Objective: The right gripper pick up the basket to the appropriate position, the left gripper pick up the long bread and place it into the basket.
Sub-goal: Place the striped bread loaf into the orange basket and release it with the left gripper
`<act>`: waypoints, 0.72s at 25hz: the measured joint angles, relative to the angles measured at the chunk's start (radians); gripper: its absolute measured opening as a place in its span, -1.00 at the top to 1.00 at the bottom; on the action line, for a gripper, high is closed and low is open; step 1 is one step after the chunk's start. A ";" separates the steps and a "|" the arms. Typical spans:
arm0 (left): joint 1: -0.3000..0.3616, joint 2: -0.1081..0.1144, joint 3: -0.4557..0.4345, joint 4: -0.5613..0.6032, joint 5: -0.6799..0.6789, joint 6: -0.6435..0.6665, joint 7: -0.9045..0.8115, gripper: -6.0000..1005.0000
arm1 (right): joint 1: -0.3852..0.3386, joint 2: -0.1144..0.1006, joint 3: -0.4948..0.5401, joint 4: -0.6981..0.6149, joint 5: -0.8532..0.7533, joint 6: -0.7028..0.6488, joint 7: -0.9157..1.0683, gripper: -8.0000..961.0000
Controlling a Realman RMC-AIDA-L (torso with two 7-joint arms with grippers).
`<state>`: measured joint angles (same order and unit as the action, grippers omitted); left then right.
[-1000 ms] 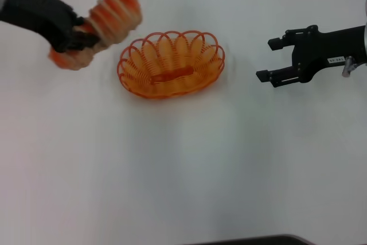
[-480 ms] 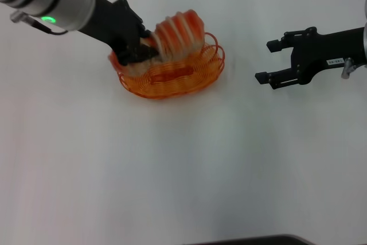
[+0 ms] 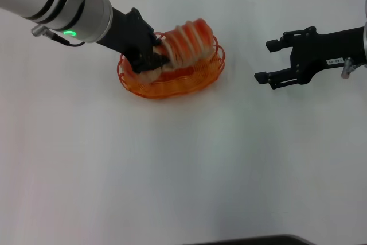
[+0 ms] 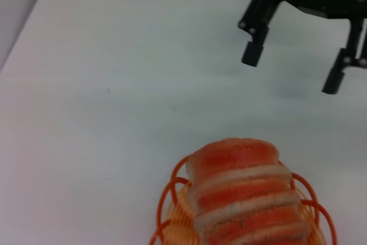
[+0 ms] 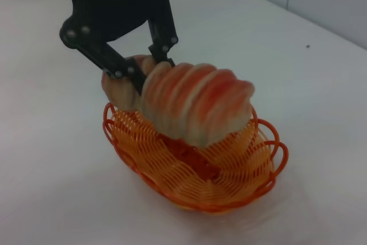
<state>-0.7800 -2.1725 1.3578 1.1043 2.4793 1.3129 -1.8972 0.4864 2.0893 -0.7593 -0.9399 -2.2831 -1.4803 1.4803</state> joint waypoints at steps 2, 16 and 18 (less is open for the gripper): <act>0.006 -0.001 0.006 0.000 -0.001 -0.032 -0.022 0.51 | 0.000 0.000 0.000 0.000 0.001 0.000 0.000 -0.78; 0.031 0.001 0.021 0.007 -0.038 -0.055 -0.046 -0.21 | 0.001 0.000 0.000 0.000 0.002 0.001 0.000 -0.78; 0.036 0.003 0.015 0.012 -0.055 -0.054 -0.044 -0.36 | 0.001 0.000 0.000 0.001 0.002 0.001 0.000 -0.78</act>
<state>-0.7441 -2.1695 1.3725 1.1167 2.4244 1.2593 -1.9409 0.4874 2.0892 -0.7593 -0.9392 -2.2807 -1.4789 1.4803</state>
